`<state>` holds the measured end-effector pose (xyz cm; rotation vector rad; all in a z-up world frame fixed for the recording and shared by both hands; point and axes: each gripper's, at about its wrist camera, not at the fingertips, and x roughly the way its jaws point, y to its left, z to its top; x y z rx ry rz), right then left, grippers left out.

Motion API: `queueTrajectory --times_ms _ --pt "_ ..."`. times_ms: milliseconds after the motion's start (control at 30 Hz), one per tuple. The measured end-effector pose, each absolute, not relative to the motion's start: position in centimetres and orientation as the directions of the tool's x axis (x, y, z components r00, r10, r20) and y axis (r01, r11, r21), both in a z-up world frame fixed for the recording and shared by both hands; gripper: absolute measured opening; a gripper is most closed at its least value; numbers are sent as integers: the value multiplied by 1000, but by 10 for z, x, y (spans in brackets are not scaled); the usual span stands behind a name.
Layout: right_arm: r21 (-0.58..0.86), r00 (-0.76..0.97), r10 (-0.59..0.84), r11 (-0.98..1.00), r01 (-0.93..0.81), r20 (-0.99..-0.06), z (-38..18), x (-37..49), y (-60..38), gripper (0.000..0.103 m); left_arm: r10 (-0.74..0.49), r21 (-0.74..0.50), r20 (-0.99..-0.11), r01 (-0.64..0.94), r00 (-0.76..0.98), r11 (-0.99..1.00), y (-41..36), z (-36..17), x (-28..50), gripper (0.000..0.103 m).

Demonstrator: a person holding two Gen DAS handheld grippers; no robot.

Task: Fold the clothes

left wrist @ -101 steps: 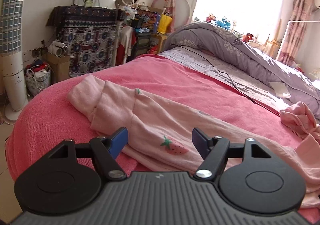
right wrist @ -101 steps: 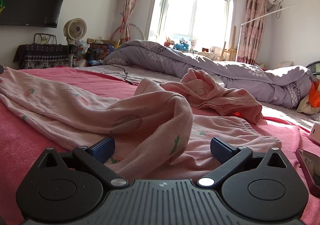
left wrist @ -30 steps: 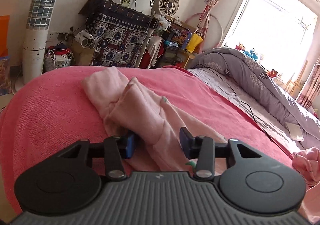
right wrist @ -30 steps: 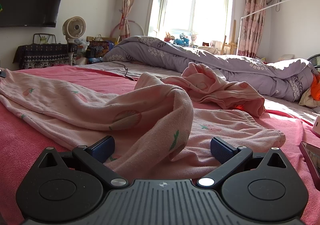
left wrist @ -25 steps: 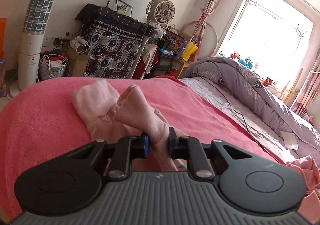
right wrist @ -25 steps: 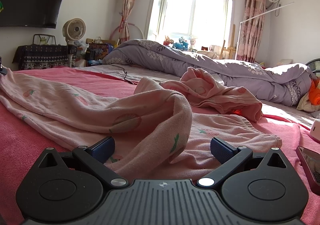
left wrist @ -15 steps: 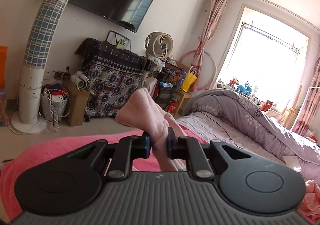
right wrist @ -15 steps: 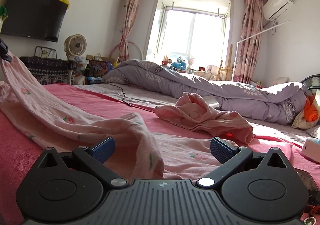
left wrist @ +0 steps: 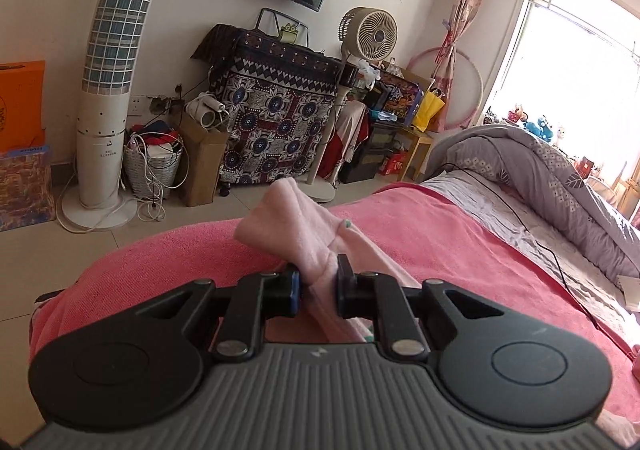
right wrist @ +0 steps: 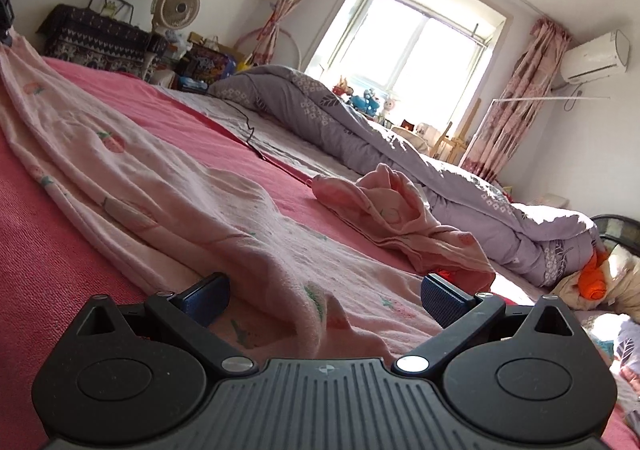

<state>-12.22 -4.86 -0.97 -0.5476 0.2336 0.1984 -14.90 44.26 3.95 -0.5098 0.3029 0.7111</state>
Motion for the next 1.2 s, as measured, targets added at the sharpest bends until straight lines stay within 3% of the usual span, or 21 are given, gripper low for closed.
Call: queueTrajectory --times_ms 233,400,700,933,967,1000,1200 --pt "-700 970 33 687 -196 -239 -12 -134 -51 103 527 -318 -450 -681 721 660 450 39 -148 23" --pt "-760 965 102 599 -255 -243 -17 -117 -38 103 532 -285 -458 -685 712 670 449 35 -146 27" --pt "-672 991 82 729 -134 -109 9 -115 -55 101 506 -280 -470 -665 724 692 457 34 -148 31" --pt "-522 942 61 819 -237 -331 5 -128 -107 103 506 -223 -471 -652 723 725 455 33 -147 35" --pt "-510 935 63 825 -246 -349 1 -132 -108 103 508 -217 -469 -652 722 727 455 32 -148 45" --pt "-499 931 64 830 -249 -358 -1 -134 -109 103 510 -211 -468 -651 722 729 455 32 -148 47" --pt "-360 909 132 888 -285 -395 1 -144 -124 103 521 -174 -459 -648 719 741 454 28 -149 47"
